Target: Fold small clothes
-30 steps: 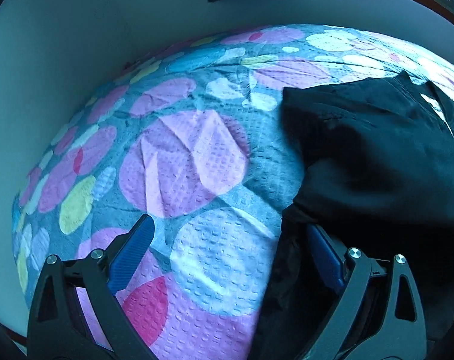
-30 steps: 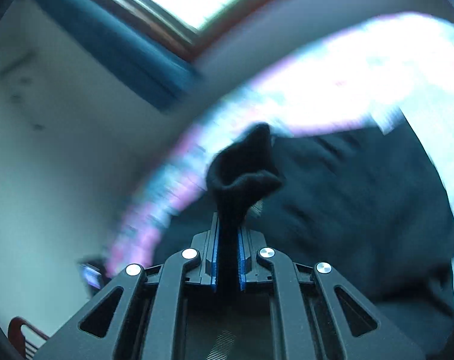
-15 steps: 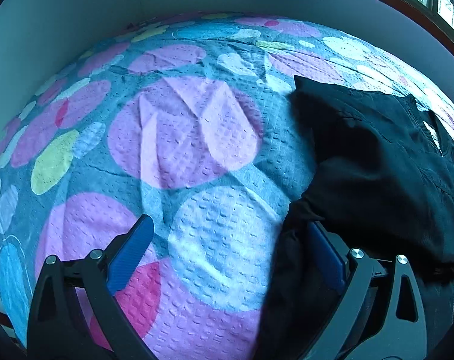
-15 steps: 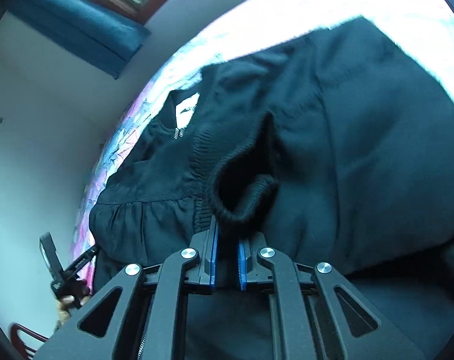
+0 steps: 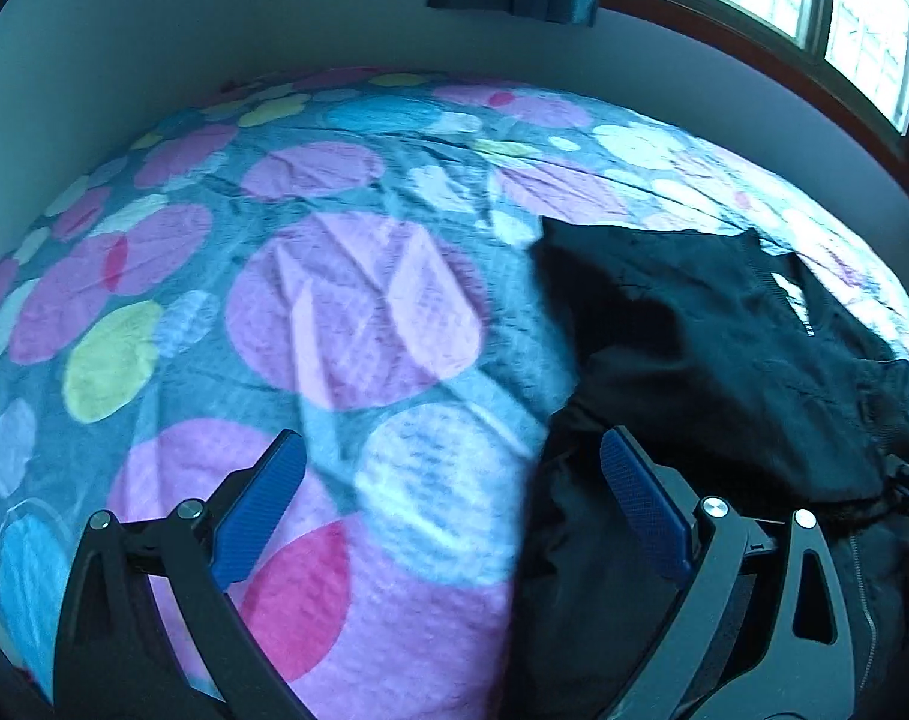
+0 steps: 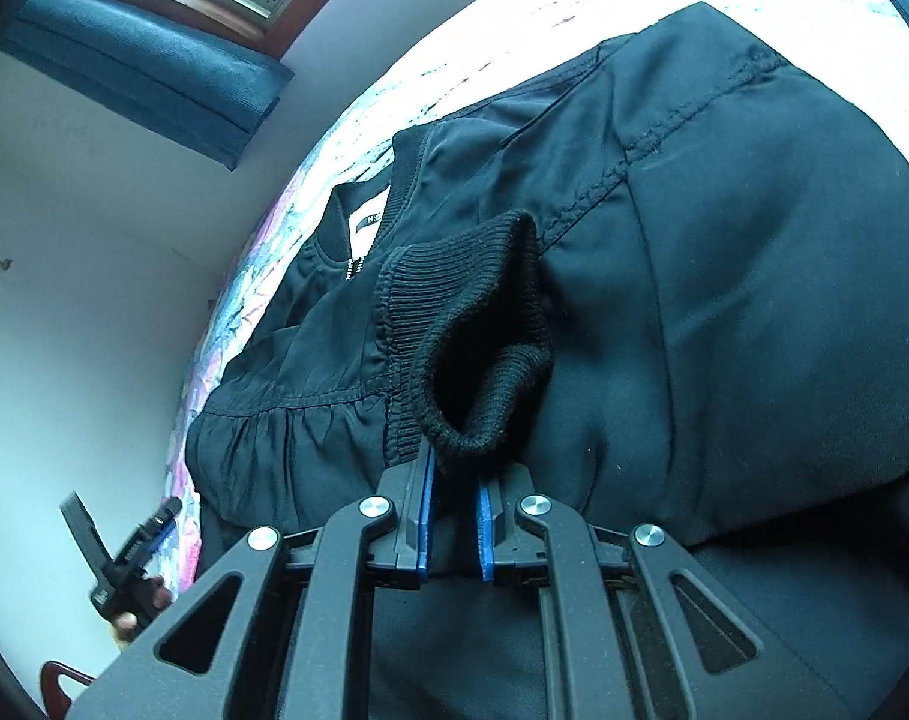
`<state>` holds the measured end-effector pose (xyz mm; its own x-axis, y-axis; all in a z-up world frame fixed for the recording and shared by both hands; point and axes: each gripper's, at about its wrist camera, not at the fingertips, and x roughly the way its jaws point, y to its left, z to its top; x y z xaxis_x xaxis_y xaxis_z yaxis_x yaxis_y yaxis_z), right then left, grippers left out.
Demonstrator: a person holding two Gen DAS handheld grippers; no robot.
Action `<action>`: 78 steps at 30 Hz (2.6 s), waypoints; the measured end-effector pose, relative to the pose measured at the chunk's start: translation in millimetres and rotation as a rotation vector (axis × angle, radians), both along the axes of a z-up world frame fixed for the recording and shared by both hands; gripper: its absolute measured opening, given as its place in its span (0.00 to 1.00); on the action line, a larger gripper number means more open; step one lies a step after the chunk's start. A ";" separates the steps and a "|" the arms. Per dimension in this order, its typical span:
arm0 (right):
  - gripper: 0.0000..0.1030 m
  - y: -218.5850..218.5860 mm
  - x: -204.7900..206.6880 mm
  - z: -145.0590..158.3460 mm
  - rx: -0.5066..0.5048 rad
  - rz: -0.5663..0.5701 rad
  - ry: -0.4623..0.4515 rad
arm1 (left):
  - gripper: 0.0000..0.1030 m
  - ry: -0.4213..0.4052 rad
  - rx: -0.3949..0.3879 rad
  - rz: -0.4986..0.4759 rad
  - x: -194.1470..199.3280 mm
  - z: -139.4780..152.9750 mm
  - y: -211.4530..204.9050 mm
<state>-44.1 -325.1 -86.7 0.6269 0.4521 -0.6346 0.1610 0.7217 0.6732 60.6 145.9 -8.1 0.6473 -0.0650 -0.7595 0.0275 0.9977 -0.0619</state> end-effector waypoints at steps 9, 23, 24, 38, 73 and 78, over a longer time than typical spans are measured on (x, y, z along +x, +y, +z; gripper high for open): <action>0.10 2.5 -0.1 3.1 -0.027 -0.006 -0.010 | 0.96 0.124 -0.059 -0.053 50.1 -26.8 -11.2; 0.13 8.7 1.3 7.8 -0.068 -0.017 -0.018 | 0.83 0.106 -0.034 0.050 36.9 -38.7 -6.6; 0.13 5.1 2.2 4.3 -0.036 -0.019 -0.011 | 0.84 0.105 -0.030 0.048 36.6 -39.1 -7.1; 0.45 -45.8 -63.9 33.2 0.050 -0.045 -0.027 | 0.85 0.104 -0.093 -0.058 -29.3 -22.2 25.9; 0.59 -60.5 -262.6 12.5 0.165 0.219 -0.034 | 0.89 0.351 -0.519 -0.500 -192.6 -35.5 0.1; 0.58 -64.5 -267.1 13.6 0.146 0.180 -0.034 | 0.89 0.314 -0.501 -0.543 -187.7 -35.9 -5.3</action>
